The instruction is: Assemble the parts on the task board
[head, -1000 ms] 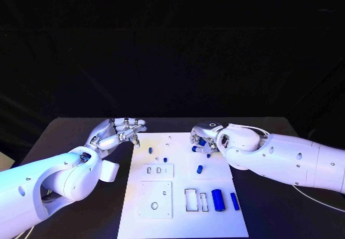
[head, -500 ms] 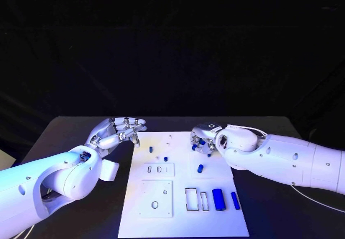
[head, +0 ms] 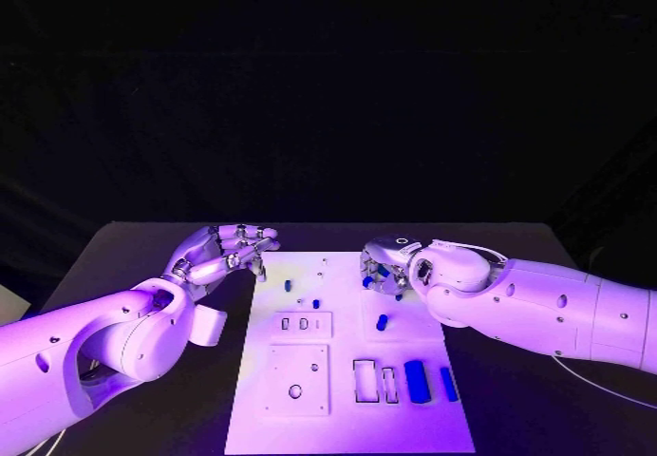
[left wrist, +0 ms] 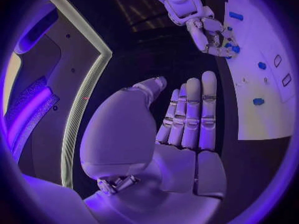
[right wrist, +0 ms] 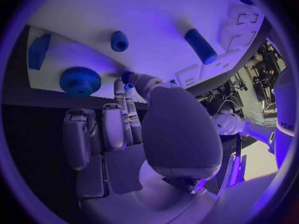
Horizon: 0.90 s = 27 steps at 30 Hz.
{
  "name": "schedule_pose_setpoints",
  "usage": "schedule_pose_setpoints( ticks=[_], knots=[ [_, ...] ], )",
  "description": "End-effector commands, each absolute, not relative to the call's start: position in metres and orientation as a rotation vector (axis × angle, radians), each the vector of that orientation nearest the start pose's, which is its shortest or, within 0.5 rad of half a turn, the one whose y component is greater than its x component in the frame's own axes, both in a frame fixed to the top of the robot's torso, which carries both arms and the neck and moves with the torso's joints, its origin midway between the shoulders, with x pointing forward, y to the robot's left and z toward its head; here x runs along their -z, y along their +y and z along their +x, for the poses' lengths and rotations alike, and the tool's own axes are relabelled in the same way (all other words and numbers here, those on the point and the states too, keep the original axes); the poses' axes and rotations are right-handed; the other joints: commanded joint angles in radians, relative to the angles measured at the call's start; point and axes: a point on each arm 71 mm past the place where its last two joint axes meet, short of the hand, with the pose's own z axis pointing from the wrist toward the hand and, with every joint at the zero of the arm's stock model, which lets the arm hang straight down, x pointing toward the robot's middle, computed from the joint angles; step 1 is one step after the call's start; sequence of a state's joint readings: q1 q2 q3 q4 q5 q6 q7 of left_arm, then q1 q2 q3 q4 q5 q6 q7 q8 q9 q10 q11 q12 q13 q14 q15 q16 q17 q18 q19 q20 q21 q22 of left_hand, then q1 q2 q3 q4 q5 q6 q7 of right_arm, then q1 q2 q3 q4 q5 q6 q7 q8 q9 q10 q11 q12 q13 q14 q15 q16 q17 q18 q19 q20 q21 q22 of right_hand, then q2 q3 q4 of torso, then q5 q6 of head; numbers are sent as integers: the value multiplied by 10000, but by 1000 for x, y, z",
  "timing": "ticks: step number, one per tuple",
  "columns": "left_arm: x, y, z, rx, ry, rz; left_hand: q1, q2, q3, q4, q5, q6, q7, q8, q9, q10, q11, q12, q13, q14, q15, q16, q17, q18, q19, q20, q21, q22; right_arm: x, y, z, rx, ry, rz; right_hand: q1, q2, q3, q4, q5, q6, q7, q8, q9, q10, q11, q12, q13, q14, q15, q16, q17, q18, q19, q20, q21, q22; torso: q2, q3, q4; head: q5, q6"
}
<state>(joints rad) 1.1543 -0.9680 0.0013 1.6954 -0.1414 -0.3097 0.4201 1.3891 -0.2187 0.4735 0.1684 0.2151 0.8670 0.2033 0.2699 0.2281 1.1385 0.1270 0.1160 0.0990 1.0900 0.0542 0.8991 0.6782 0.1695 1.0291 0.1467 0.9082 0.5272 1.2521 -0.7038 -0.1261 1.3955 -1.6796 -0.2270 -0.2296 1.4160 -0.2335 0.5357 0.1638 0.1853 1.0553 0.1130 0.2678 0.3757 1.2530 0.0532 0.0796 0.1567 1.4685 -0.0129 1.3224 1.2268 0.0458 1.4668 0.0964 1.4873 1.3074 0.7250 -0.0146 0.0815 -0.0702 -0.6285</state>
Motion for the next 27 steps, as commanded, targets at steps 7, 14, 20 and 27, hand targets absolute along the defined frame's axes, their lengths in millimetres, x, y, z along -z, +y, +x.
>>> schedule_pose_setpoints(
  ticks=[7, 14, 20, 27],
  knots=[
    [164, 216, 453, 16112, 14388, -9488, -62, 60, 72, -32, -27, -41, 13, 31, 20, -50, 42, 33, 17, -63, 4, 75, 17, 137, -108, -2, 87, 32, 192, -161, 506, -4289, 15872, -3158, 94, 217, 156, -132, -18, 140, -20, 153, 199, 157, -16, 30, 70, 431, -101, 72, 2, -173, 305, -100, 81, 1479, 0, -14, 19, -7, 107],
    [164, 217, 454, 16076, 14398, -9506, -51, 59, 85, -46, -29, -46, 22, 29, 22, -56, 46, 32, 19, -68, 5, 84, 16, 138, -120, -1, 109, 46, 187, -147, 513, -4282, 15382, -2909, 97, 202, 161, -156, -19, 154, -21, 169, 221, 164, -20, 27, 77, 432, -104, 80, 6, -176, 311, -104, 89, 1493, 23, -12, 48, -6, 146],
    [165, 216, 455, 16074, 14420, -9514, -51, 59, 85, -46, -29, -46, 22, 29, 22, -56, 46, 32, 19, -68, 5, 84, 16, 138, -120, -1, 109, 46, 184, -135, 521, -4275, 15029, -2775, 93, 191, 162, -165, -15, 145, -15, 167, 228, 164, -17, 23, 80, 435, -105, 94, 23, -178, 315, -106, 94, 1501, 35, -24, 60, 6, 141],
    [164, 214, 455, 16120, 14443, -9498, -47, 58, 94, -54, -31, -53, 28, 26, 23, -63, 52, 30, 20, -72, 7, 91, 16, 137, -128, 1, 126, 56, 184, -119, 526, -4381, 14844, -2783, 67, 169, 171, -173, 9, 114, 2, 157, 245, 148, -5, 4, 84, 435, -100, 99, 19, -181, 322, -107, 104, 1517, 45, -14, 73, 29, 127]
  ],
)
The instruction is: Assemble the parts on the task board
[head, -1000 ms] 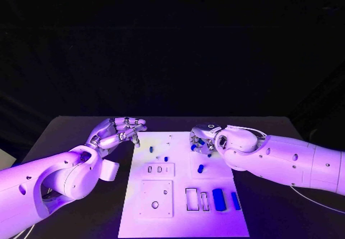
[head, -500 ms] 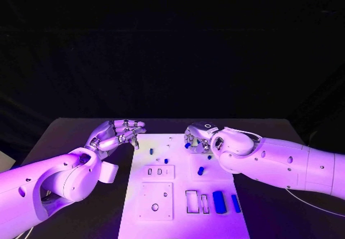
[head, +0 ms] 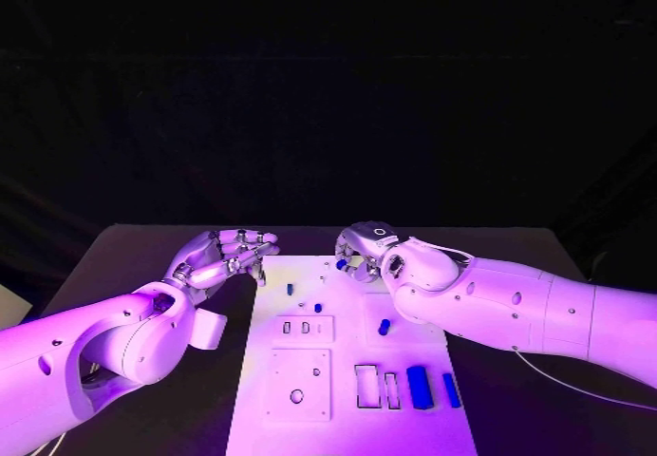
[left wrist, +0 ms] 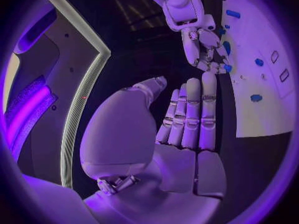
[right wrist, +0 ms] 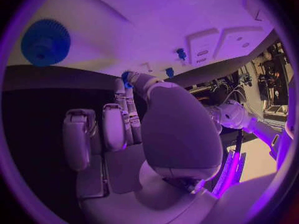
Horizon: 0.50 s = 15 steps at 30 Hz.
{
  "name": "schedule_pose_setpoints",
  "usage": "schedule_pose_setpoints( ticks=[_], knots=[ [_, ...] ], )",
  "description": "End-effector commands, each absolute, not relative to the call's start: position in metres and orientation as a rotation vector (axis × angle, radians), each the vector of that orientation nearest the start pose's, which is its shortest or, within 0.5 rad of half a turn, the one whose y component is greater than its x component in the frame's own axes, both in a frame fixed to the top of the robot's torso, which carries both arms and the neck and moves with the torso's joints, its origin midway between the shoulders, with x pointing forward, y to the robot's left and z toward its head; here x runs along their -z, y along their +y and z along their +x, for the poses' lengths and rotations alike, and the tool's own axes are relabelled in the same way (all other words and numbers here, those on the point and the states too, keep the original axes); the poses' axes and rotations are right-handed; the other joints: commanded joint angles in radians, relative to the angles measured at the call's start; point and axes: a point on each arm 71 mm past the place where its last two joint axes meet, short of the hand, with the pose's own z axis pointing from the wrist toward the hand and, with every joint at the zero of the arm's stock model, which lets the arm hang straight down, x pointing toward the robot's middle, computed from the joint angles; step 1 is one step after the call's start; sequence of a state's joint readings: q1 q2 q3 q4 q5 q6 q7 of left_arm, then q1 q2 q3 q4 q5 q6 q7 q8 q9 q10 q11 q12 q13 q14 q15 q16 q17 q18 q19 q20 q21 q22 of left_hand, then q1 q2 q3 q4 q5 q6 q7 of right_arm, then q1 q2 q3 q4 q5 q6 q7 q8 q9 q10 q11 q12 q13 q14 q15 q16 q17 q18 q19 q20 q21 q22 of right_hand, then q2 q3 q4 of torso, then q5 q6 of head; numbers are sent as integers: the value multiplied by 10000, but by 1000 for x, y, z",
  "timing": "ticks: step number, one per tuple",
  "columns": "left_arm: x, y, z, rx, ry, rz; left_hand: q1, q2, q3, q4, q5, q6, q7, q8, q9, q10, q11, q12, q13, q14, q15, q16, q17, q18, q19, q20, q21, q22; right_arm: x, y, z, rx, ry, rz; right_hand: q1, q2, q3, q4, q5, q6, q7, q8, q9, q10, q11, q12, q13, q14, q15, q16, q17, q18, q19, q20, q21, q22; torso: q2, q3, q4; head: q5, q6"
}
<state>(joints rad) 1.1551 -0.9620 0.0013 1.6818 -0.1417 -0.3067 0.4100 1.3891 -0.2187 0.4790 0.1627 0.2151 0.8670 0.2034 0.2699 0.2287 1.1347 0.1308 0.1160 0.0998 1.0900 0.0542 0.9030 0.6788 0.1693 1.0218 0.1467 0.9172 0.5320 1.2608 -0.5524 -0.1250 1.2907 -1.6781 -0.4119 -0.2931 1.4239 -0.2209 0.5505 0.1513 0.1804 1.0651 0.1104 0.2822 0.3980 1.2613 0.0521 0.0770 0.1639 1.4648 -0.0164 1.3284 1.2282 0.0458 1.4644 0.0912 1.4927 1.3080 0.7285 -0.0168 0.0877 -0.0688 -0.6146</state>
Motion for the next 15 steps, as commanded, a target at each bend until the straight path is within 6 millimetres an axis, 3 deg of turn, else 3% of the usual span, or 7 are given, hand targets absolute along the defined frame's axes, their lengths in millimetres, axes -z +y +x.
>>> schedule_pose_setpoints(
  ticks=[1, 7, 15],
  knots=[
    [164, 214, 455, 16126, 14446, -9495, -47, 58, 39, 2, -31, -53, 28, 27, 16, -25, 15, 29, 12, -72, 7, 52, 10, 139, -56, 1, 35, 8, 184, -118, 527, -4388, 14834, -2786, -23, 44, 26, -46, 63, 9, 33, 10, 26, 62, 11, 25, 13, 472, -63, 46, 11, -181, 346, -55, 51, 1513, 13, 7, 19, 22, -12],
    [164, 213, 455, 16148, 14454, -9485, -47, 58, 39, 2, -31, -53, 28, 27, 16, -25, 15, 29, 12, -72, 7, 52, 10, 139, -56, 1, 35, 8, 184, -112, 531, -4313, 14767, -2669, -34, 44, 29, -43, 68, 2, 37, 8, 31, 63, 14, 22, 15, 474, -60, 51, 15, -183, 349, -55, 54, 1518, 28, -7, 65, 14, -3],
    [163, 212, 456, 16184, 14462, -9464, -47, 58, 39, 2, -31, -53, 28, 27, 16, -25, 15, 29, 12, -72, 7, 52, 10, 139, -56, 1, 35, 8, 187, -103, 534, -4321, 14874, -2645, -88, 10, 30, -40, 78, -38, 53, -7, 52, 47, 30, 0, 22, 475, -49, 63, 16, -181, 343, -49, 51, 1516, 35, -13, 63, 32, -5]
  ],
)
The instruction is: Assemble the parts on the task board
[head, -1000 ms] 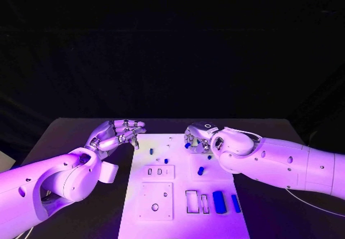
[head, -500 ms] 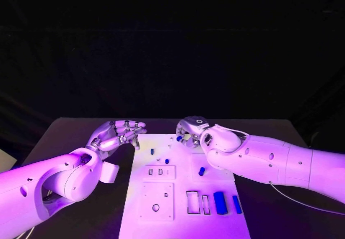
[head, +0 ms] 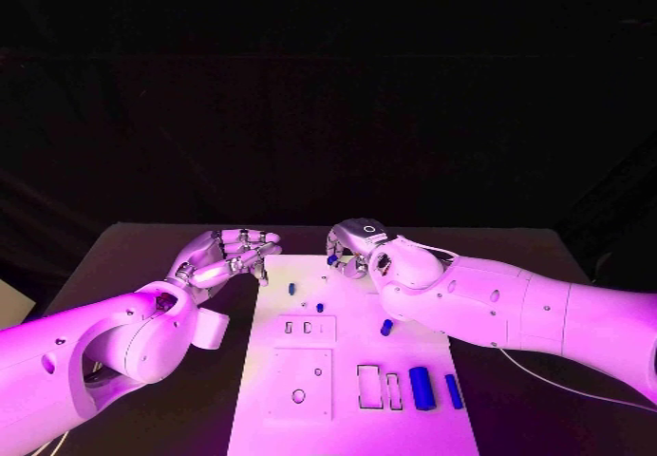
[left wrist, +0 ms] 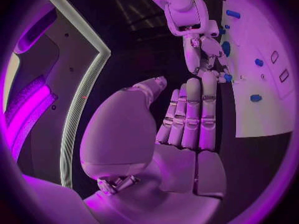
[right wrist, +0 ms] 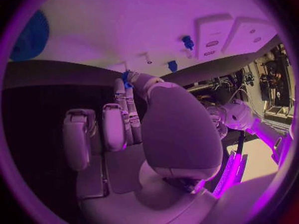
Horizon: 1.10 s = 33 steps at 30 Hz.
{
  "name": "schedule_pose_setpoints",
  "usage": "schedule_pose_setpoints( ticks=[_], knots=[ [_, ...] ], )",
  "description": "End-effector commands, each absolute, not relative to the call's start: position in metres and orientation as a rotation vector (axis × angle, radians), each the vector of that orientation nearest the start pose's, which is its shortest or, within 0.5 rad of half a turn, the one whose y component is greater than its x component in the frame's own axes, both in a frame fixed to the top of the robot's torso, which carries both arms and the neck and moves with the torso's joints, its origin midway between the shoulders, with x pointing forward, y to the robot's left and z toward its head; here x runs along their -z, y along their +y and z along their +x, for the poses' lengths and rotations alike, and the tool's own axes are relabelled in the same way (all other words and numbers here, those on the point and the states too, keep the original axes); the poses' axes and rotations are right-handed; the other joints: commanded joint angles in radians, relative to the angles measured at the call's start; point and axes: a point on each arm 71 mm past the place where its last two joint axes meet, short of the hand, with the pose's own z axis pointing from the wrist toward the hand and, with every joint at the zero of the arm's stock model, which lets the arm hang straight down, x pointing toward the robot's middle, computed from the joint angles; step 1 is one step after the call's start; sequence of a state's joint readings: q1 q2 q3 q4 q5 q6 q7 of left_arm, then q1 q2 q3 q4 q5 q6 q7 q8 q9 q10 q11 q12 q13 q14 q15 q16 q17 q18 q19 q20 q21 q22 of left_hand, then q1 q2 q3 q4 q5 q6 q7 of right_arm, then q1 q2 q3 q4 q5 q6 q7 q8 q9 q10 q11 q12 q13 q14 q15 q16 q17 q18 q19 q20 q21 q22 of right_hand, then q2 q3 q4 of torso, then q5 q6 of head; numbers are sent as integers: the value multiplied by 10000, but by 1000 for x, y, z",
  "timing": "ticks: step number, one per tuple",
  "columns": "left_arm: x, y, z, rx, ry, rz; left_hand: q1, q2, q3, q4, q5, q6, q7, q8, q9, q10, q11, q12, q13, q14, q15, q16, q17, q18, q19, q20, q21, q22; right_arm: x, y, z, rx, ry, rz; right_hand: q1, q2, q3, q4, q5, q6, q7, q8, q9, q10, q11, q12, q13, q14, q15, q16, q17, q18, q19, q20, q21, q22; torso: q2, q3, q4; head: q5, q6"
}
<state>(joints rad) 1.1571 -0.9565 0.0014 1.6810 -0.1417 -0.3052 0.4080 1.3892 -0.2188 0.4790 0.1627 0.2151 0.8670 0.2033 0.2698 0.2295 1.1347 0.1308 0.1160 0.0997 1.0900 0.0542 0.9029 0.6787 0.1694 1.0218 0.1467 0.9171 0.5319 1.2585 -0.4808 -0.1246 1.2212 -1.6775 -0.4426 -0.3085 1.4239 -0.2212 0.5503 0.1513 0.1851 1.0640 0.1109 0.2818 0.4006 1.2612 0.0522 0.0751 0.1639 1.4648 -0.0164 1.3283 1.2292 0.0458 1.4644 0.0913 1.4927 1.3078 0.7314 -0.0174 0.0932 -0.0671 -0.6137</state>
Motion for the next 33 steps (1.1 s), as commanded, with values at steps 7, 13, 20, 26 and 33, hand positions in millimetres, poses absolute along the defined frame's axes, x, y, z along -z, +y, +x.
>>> schedule_pose_setpoints(
  ticks=[7, 13, 20, 26, 33],
  knots=[
    [162, 212, 456, 16175, 14454, -9453, -47, 58, 39, 2, -31, -52, 28, 28, 9, -25, 15, 29, 13, -72, 6, 52, 11, 138, -56, 0, 37, 9, 192, -100, 535, -4253, 15135, -2699, -155, -18, 25, -19, 28, -61, 56, -17, 43, 41, 39, 5, 30, 470, -38, 57, -16, -180, 337, -42, 47, 1513, 11, -8, 6, 33, -41],
    [162, 213, 456, 16161, 14445, -9446, -43, 57, 61, -15, -31, -66, 42, 22, 13, -40, 25, 26, 16, -83, 15, 68, 9, 137, -81, 5, 79, 36, 195, -100, 538, -4104, 15300, -2735, -215, -56, 18, -4, 6, -89, 60, -30, 60, 31, 46, -11, 38, 469, -30, 66, -15, -178, 330, -35, 42, 1508, 4, -3, -2, 56, -34],
    [160, 213, 456, 16173, 14426, -9409, -43, 57, 61, -15, -31, -66, 42, 22, 13, -40, 25, 26, 16, -83, 15, 68, 9, 137, -81, 5, 79, 36, 198, -103, 542, -3904, 15353, -2686, -228, -69, 17, -3, -1, -100, 61, -36, 65, 25, 48, -17, 39, 468, -29, 71, -13, -175, 323, -33, 36, 1499, 31, -7, -11, 92, -33],
    [157, 213, 457, 16192, 14402, -9363, -43, 57, 61, -15, -31, -66, 42, 22, 13, -40, 25, 26, 16, -83, 15, 68, 9, 137, -81, 5, 79, 36, 198, -100, 542, -3930, 15326, -2699, -256, -89, 19, 4, -11, -126, 70, -50, 72, 14, 54, -27, 43, 464, -24, 63, -31, -173, 316, -29, 30, 1492, 46, -5, 0, 98, -31],
    [156, 213, 457, 16209, 14412, -9347, -43, 57, 61, -15, -31, -66, 42, 22, 13, -40, 25, 26, 16, -83, 15, 68, 9, 137, -81, 5, 79, 36, 201, -96, 543, -3989, 15403, -2733, -400, -218, 73, 50, -95, -350, 144, -189, 98, -251, 142, -128, 17, 413, 45, -21, -186, -128, 185, 23, -97, 1320, 39, -10, -4, 110, -48]
  ],
)
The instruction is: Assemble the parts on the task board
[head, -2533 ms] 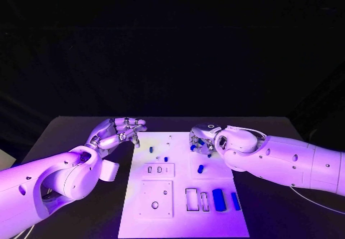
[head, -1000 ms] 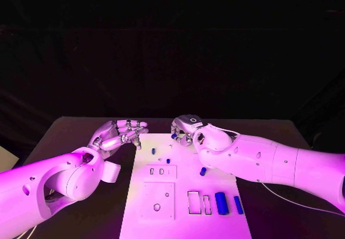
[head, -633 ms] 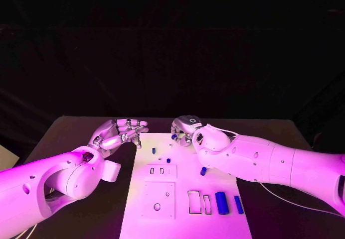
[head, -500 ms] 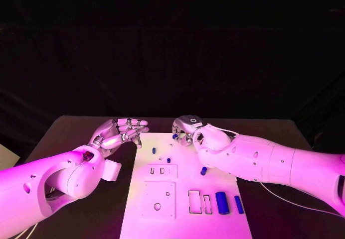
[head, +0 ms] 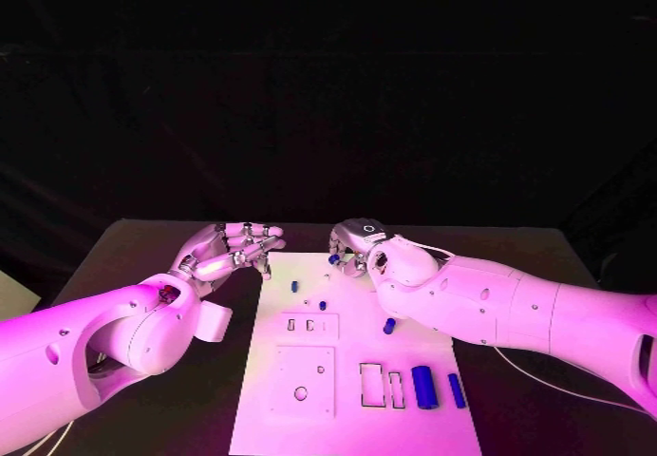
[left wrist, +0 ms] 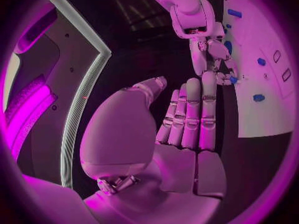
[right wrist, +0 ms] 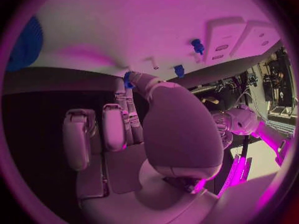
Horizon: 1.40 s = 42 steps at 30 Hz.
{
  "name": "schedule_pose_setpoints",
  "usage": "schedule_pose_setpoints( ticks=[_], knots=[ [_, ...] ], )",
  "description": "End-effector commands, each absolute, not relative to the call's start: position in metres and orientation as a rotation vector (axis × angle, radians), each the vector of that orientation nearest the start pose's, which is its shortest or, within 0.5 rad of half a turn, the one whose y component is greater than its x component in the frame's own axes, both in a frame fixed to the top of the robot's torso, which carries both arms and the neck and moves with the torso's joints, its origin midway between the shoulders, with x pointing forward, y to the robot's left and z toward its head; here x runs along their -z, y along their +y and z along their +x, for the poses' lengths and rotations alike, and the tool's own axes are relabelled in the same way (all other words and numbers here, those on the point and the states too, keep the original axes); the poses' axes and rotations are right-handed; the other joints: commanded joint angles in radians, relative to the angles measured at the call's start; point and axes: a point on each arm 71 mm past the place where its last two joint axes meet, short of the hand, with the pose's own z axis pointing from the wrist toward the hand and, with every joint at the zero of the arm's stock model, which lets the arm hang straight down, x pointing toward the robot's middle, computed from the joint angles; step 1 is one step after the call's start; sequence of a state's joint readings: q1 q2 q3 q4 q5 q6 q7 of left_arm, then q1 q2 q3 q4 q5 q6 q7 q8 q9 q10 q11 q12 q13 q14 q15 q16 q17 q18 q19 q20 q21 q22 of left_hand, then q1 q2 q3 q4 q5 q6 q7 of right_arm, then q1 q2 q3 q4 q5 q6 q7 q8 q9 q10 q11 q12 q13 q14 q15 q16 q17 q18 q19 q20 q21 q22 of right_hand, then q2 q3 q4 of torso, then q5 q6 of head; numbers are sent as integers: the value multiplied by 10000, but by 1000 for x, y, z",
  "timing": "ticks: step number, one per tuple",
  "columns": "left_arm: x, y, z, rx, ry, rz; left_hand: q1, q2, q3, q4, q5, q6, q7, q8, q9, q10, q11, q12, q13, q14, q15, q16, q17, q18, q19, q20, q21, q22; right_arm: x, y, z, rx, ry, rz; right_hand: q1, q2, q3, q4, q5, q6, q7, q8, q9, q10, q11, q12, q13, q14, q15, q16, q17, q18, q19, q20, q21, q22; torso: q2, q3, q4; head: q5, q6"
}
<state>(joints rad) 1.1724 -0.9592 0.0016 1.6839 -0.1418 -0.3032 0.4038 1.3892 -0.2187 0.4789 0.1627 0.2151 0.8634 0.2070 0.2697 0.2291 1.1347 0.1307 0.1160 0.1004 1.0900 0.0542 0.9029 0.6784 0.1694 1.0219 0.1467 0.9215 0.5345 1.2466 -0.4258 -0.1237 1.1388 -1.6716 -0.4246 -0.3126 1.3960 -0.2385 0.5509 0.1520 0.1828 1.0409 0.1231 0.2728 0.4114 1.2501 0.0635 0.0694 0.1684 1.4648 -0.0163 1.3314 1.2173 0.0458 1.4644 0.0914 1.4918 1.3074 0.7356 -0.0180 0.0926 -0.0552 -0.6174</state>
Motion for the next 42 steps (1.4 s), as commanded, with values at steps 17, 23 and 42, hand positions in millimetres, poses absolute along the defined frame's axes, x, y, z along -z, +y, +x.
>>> schedule_pose_setpoints(
  ticks=[17, 23, 42],
  knots=[
    [156, 214, 457, 16159, 14424, -9361, -52, 57, 77, -21, -35, -42, 14, 17, 20, -54, 34, 22, 11, -92, 24, 84, 10, 136, -106, 12, 72, 33, 202, -96, 542, -4185, 15484, -2668, -216, -118, 158, 84, -105, -253, 78, -205, 47, -400, 105, -47, -77, 259, 111, -408, -561, -3, -161, 99, -448, 841, -3, -14, -24, 26, -34],
    [156, 214, 458, 16156, 14436, -9359, -59, 58, 90, -25, -37, -61, 21, 8, 21, -81, 43, 11, 9, -106, 31, 90, 5, 136, -130, 18, 98, 50, 200, -99, 543, -4208, 15237, -2475, 79, -43, -2109, 477, -878, -1839, -104, -1276, -201, -2498, 481, -12, -597, -438, 412, -2414, -3009, 633, -1891, 368, -2858, -1954, -9, -10, -20, -1, -2],
    [157, 226, 461, 15877, 14324, -9457, -64, 61, 95, -24, -39, -68, 25, 4, 22, -91, 47, 7, 9, -112, 35, 92, 4, 135, -139, 21, 107, 56, 164, -206, 523, -4741, 15367, 115, 920, -5, -2833, 1364, -785, -1308, 314, -1213, -219, 137, 68, 1846, -299, 312, 84, -679, -1044, 42, -85, 87, -964, 581, -102, 69, -344, 76, 118]
  ],
)
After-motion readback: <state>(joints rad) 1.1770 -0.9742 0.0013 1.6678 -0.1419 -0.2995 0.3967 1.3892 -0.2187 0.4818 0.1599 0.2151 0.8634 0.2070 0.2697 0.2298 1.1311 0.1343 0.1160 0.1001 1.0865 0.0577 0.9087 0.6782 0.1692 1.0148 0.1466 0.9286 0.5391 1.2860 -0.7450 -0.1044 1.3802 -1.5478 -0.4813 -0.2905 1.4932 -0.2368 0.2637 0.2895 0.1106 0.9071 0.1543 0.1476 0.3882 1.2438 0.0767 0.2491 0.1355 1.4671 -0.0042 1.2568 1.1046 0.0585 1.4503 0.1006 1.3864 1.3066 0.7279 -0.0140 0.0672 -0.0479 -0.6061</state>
